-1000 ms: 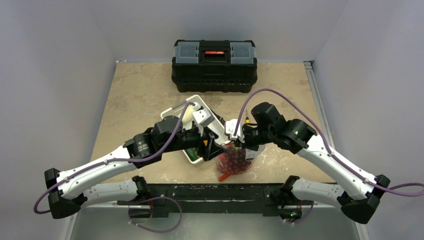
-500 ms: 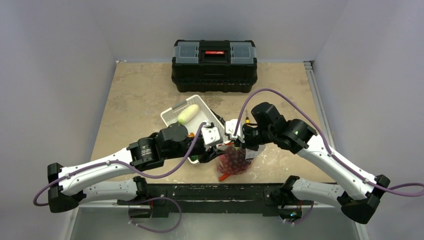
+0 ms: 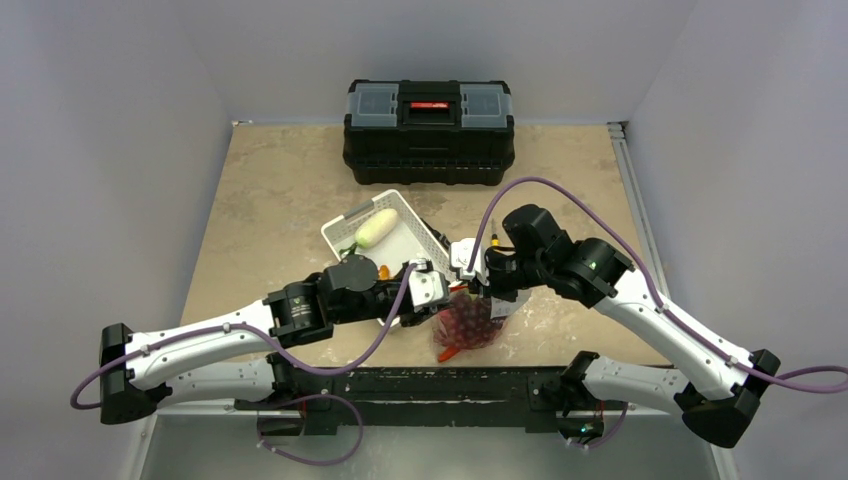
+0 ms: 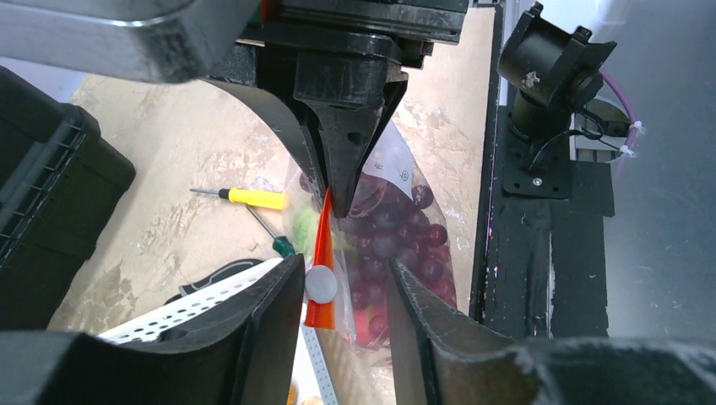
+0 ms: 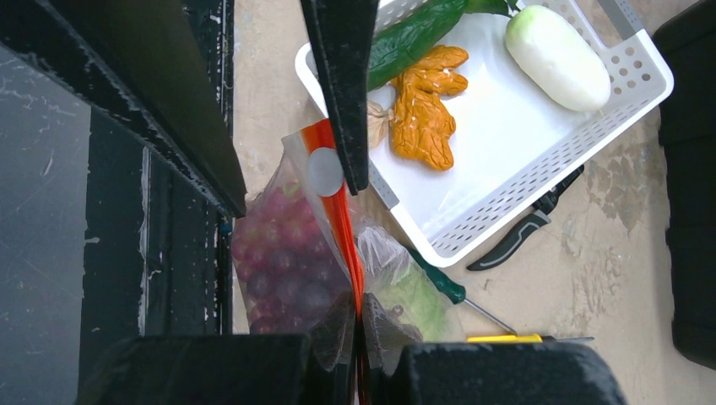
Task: Place the food in the zip-top bag and seal the zipper
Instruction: Zip the zipper food storage bag at the center of the board.
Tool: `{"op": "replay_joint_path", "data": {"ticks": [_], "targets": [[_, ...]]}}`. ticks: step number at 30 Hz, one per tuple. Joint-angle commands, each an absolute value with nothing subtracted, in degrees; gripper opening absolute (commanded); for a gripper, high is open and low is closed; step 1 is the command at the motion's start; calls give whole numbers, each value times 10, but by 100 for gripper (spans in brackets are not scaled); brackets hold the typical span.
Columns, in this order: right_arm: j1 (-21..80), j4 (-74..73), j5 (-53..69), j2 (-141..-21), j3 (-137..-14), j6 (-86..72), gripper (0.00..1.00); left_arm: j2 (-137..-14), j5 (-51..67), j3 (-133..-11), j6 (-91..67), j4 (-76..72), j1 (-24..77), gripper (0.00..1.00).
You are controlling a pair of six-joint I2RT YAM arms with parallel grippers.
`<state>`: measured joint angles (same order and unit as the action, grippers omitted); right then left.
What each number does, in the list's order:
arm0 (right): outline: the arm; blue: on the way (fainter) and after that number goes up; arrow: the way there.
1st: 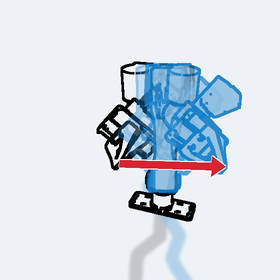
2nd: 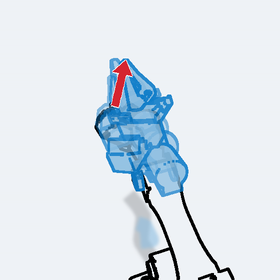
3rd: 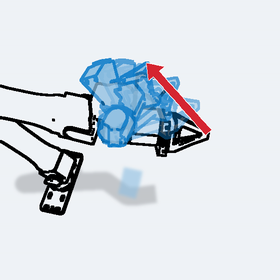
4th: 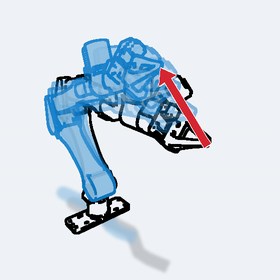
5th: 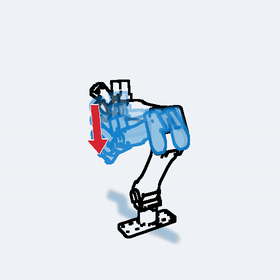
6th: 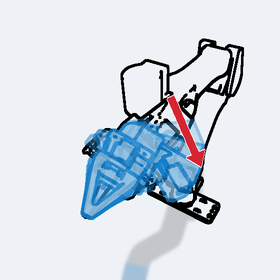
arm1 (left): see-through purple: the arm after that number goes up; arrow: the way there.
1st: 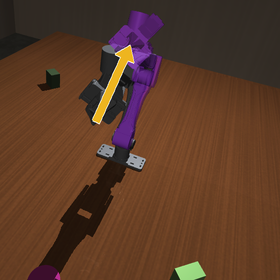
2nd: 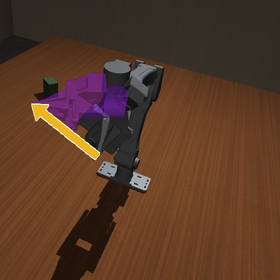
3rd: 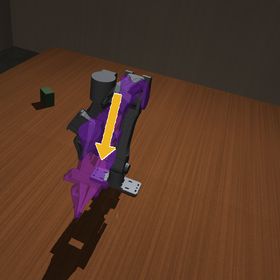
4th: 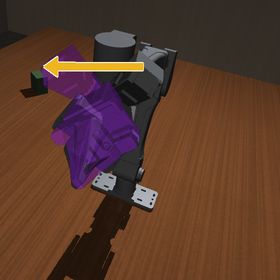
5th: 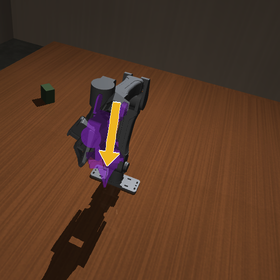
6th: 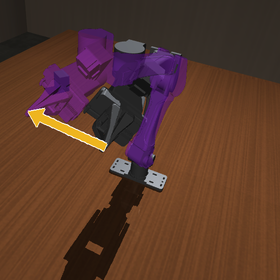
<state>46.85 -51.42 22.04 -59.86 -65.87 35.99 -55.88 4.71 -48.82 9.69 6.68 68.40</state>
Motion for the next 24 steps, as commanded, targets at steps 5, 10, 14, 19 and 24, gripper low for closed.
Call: {"op": "replay_joint_path", "data": {"ticks": [5, 10, 14, 19, 24], "targets": [[467, -481, 233, -585, -674, 363, 0, -546, 27, -480, 92, 46, 687, 37], [467, -486, 236, -588, -674, 363, 0, -545, 11, -485, 90, 61, 686, 17], [467, -490, 237, -585, -673, 371, 0, -544, 2, -485, 88, 62, 686, 0], [467, -488, 247, -584, -671, 373, 0, -547, 3, -488, 86, 63, 686, 0], [467, -486, 244, -583, -669, 370, 0, -547, 2, -504, 47, 84, 680, 42]]}}
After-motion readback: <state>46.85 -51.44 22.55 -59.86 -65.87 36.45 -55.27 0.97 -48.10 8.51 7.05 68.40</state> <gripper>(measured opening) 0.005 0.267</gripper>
